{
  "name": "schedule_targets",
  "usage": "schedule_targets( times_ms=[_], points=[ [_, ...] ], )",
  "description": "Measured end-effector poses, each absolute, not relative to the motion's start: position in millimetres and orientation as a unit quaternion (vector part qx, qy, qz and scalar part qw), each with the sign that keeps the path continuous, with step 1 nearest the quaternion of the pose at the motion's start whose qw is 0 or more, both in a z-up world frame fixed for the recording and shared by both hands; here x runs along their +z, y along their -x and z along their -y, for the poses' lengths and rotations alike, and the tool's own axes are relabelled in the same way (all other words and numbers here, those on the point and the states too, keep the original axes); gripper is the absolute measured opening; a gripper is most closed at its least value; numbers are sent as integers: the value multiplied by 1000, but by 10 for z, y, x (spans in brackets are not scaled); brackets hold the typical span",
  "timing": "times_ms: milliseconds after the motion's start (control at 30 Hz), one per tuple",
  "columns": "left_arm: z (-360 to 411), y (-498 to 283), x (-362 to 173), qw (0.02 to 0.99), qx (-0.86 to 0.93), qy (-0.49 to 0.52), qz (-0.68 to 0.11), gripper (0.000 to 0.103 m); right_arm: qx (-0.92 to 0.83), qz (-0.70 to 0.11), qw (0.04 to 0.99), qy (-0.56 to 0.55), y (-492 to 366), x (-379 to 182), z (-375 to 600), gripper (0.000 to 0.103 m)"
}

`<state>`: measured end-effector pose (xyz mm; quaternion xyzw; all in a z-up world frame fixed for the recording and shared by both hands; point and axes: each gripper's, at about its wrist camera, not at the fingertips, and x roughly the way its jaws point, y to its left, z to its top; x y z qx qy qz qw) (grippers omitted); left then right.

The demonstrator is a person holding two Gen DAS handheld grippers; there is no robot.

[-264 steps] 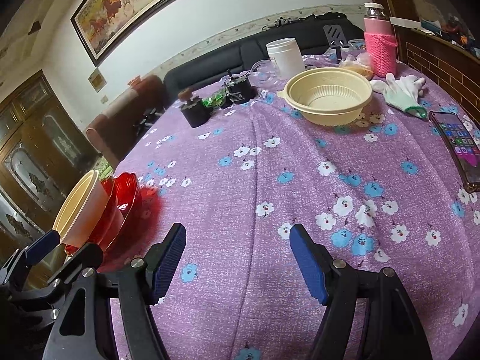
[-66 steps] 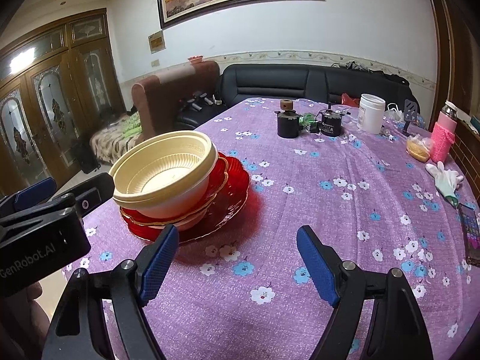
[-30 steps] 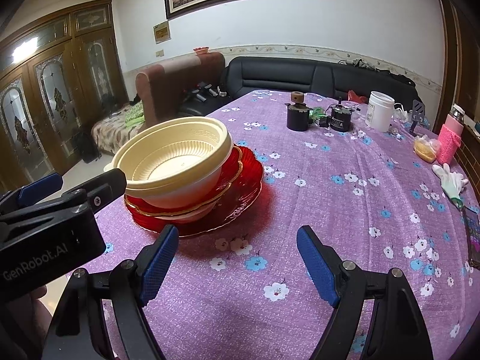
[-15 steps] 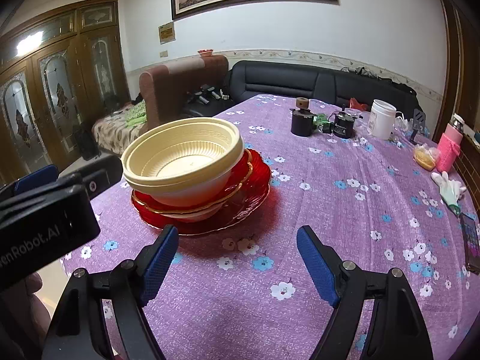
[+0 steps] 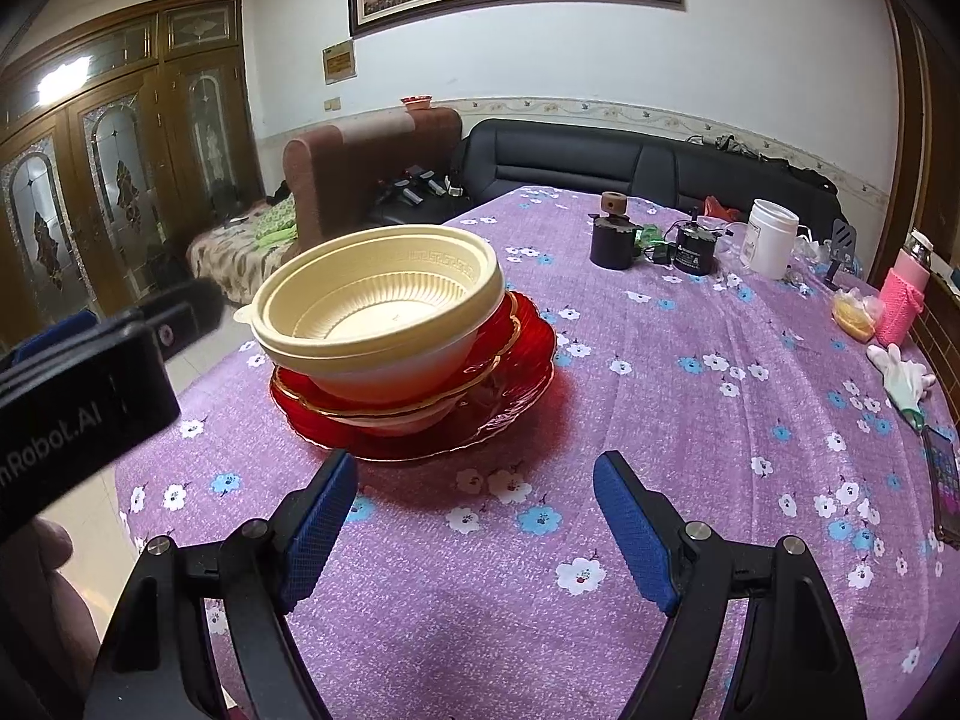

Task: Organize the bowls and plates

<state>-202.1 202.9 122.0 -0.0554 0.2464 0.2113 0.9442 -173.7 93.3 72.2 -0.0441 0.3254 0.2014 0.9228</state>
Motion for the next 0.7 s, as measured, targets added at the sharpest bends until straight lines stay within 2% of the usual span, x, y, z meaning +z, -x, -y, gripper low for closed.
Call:
schedule_targets(
  times_ms=[100, 233, 700],
  points=[
    [-2025, 2090, 1267, 938, 262, 41, -225, 103, 205, -322, 923, 44, 1757, 724, -950, 85],
    [-2059, 2159, 1238, 943, 253, 55, -209, 103, 210, -317, 924, 49, 1777, 727, -982, 85],
    [-2030, 2056, 1146, 942, 213, 59, -254, 103, 226, -313, 920, 61, 1801, 698, -1072, 85]
  ],
)
